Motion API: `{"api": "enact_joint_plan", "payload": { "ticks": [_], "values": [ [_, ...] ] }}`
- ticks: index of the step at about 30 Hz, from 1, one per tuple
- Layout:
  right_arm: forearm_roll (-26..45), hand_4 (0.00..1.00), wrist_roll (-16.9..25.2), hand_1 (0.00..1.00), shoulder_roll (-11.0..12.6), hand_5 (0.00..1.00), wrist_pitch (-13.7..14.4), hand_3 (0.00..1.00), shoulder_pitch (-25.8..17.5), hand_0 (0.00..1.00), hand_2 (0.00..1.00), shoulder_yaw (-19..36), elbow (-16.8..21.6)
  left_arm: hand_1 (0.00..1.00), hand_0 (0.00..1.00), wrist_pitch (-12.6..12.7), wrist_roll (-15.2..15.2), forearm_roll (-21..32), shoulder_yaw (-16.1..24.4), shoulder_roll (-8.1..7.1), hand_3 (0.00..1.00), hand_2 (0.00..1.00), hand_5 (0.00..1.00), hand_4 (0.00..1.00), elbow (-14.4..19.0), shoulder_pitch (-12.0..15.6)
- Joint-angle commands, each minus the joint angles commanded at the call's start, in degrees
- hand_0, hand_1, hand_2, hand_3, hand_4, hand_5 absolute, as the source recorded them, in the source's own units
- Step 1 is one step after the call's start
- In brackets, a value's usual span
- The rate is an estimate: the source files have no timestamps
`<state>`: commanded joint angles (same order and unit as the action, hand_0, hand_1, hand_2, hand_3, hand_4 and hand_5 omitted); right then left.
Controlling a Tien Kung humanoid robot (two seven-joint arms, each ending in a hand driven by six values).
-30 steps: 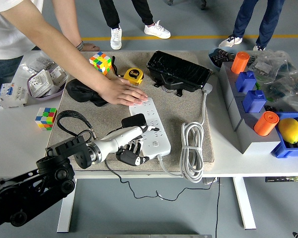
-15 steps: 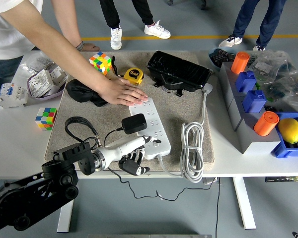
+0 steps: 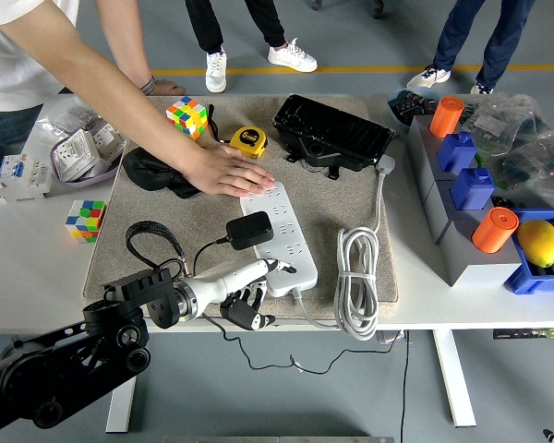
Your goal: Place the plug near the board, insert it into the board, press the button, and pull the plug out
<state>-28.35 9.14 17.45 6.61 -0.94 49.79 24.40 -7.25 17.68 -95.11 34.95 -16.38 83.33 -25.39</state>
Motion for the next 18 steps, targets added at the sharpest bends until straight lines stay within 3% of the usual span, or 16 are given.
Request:
{"api": "enact_joint_plan", "payload": {
  "ticks": [18],
  "values": [
    [0.0,0.791,0.0,0.599,0.0,0.283,0.0,0.549,0.0,0.6,0.549,0.0,0.0,0.11,0.057,0.7,-0.6,0.1,0.1,0.29,0.88,0.234,0.002,0.708,-1.1,-0.2]
  ]
}}
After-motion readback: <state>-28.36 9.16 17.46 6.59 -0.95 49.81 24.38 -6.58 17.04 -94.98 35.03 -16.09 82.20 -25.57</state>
